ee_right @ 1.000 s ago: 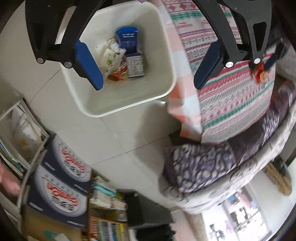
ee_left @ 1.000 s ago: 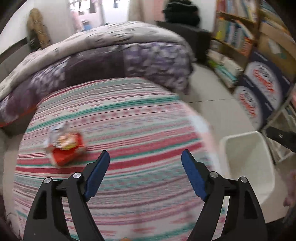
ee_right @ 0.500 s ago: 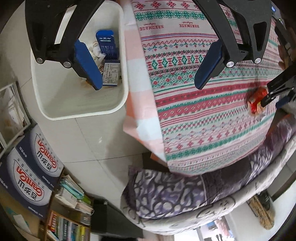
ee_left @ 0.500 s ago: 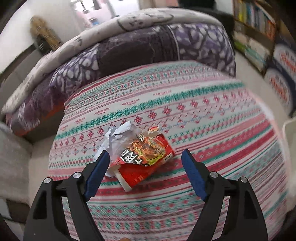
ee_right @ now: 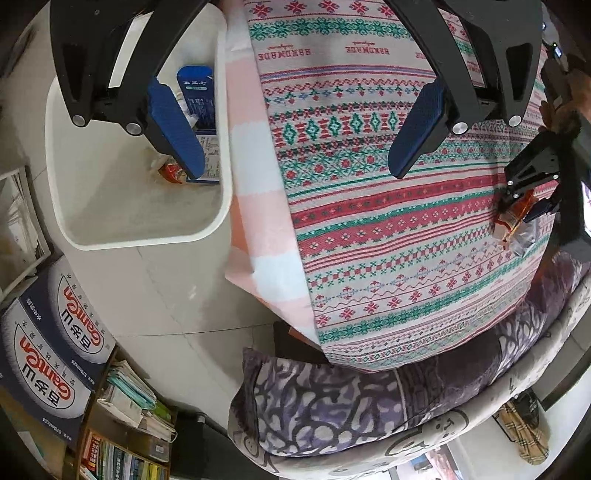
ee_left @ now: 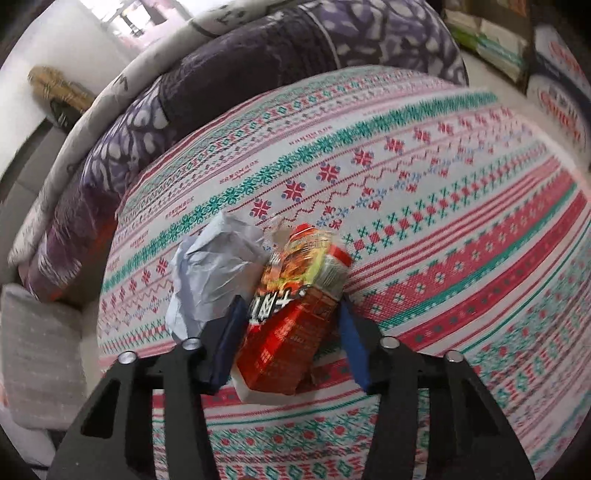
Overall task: Collect trash
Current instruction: 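Grasp the red snack bag with the left tool while the right tool grasps crumpled white paper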
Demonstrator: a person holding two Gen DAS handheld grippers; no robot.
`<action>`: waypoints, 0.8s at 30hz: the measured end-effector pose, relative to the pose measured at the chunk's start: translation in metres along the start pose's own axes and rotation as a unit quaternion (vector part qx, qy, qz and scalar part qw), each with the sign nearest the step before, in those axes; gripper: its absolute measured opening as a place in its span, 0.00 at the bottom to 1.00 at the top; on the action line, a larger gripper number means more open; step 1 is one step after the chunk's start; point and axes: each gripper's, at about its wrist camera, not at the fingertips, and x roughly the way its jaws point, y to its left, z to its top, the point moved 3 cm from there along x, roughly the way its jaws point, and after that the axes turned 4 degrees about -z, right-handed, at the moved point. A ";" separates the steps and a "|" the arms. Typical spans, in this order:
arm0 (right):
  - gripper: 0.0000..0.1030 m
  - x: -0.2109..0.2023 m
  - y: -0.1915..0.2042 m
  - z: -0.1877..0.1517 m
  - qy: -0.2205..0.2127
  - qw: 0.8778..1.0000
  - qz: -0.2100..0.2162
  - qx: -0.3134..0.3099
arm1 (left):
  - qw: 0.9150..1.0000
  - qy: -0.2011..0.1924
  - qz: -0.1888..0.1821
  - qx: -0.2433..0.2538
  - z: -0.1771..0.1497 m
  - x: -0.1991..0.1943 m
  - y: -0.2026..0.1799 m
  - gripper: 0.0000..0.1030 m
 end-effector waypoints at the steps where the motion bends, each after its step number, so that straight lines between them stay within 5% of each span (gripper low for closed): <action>1: 0.93 0.000 0.001 0.000 0.000 1.000 0.001 -0.001 | 1.000 -0.007 -0.002 -0.013 -0.001 -0.006 0.003 0.42; 11: 0.93 0.003 0.018 -0.005 0.005 1.000 0.009 -0.007 | 0.988 -0.109 0.043 -0.104 0.004 -0.098 0.010 0.41; 24: 0.93 0.011 0.060 -0.005 -0.016 1.000 0.010 -0.025 | 0.952 -0.172 0.114 -0.227 -0.015 -0.133 0.071 0.42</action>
